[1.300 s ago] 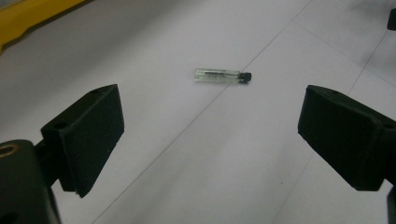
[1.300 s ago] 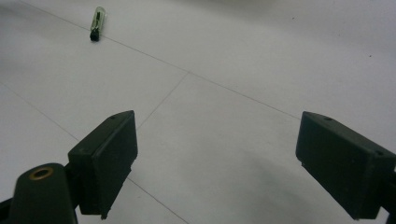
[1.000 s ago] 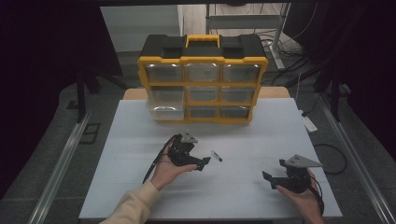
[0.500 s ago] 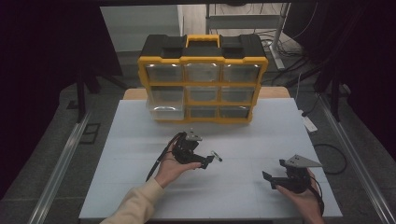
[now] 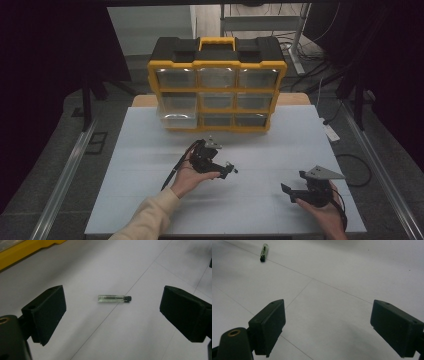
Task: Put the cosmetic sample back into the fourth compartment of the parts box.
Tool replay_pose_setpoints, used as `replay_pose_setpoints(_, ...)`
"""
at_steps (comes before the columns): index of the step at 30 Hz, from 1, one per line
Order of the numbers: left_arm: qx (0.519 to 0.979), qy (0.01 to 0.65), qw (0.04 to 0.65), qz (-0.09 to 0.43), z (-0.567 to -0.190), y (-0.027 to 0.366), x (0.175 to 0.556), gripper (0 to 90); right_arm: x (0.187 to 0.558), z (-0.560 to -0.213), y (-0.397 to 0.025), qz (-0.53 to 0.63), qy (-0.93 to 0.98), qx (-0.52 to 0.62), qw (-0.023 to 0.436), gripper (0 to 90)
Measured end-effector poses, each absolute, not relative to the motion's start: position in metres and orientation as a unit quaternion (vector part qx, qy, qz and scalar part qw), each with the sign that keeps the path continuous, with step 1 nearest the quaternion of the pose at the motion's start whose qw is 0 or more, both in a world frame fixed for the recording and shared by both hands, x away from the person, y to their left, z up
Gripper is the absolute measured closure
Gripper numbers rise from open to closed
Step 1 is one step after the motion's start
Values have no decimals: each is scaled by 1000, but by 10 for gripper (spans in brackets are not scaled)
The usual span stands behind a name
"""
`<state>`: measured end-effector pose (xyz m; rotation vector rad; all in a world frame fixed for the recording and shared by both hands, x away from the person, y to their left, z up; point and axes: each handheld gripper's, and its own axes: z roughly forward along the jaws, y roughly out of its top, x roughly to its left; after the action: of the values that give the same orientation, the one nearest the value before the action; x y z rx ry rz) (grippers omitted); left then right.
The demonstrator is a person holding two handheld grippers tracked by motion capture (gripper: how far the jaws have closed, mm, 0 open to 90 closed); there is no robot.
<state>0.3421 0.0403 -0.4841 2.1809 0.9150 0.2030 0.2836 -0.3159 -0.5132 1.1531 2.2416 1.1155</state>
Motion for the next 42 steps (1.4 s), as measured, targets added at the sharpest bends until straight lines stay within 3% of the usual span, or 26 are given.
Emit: replay_pose_setpoints(42, 873, 355, 325, 82, -518, 4, 361, 77, 284, -513, -316, 398, 799, 409, 190, 131)
